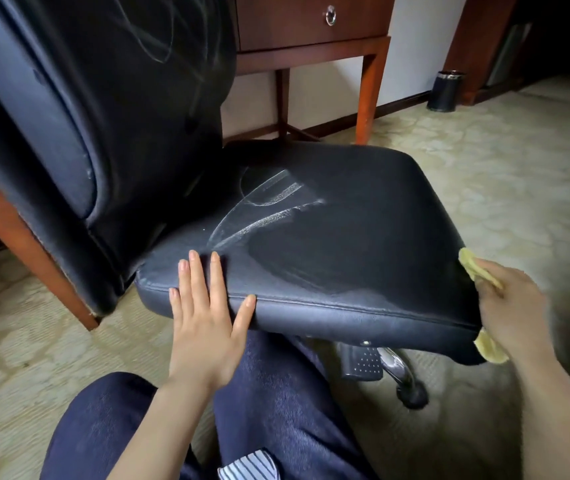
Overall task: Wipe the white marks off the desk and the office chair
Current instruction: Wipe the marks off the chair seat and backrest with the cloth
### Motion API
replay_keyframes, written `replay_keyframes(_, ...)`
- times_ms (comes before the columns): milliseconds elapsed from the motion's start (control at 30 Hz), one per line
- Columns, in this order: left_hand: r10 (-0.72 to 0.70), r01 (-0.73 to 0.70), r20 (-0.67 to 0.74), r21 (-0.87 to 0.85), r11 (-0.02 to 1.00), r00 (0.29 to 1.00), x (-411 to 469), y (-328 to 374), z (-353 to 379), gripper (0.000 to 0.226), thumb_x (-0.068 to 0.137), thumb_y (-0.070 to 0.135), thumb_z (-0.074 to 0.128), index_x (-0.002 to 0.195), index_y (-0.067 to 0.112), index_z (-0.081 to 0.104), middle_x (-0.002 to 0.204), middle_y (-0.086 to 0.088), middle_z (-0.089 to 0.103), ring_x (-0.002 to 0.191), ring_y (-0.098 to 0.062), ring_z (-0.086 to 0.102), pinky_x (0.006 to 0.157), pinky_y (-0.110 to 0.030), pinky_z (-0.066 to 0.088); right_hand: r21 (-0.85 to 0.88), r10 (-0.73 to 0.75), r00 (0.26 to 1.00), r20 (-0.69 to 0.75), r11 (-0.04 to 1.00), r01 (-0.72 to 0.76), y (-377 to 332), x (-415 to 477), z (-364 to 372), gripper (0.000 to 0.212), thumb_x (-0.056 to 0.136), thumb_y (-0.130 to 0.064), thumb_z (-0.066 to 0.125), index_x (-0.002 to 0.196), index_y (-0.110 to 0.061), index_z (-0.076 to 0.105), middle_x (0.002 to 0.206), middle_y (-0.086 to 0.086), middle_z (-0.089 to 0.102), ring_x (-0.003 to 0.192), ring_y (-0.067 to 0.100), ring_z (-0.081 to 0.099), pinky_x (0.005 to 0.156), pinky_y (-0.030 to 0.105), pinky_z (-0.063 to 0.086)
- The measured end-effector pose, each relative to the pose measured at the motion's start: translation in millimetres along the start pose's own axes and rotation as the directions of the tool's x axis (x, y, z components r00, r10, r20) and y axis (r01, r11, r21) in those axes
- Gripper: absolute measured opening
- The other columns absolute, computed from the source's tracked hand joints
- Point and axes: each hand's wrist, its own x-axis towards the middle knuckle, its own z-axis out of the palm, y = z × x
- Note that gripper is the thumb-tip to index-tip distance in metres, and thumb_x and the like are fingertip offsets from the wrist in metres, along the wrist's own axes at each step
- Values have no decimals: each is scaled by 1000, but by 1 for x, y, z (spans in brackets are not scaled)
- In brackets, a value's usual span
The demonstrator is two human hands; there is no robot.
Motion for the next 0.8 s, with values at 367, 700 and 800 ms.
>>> replay_keyframes(367,-12,4,40,187,982,999,2,-1,2,88,77,62,-11,149,12,-12,157,-12,-17,140,-20,-28,115,-40,-13,-272,-163,981,-108,954,128,-53,-35,29,36,86,0,51,115,-15,68,111,14,62,93,39,44,77,47,36)
replay_keyframes(700,-14,-11,91,270,963,996,9,-7,-5,89,73,62,-17,148,14,-16,157,-12,-17,144,-25,-20,115,-40,-11,-166,-601,799,-3,789,592,-146,-89,78,42,61,-5,52,93,-24,73,79,4,62,69,30,51,59,36,38)
replay_keyframes(800,-26,7,92,206,979,995,10,-10,-6,74,87,61,-15,147,18,-17,157,-8,-20,143,-21,-24,115,-38,-13,-98,-689,724,34,719,688,-157,-97,91,43,68,-4,53,100,-26,71,86,1,64,72,27,50,61,35,37)
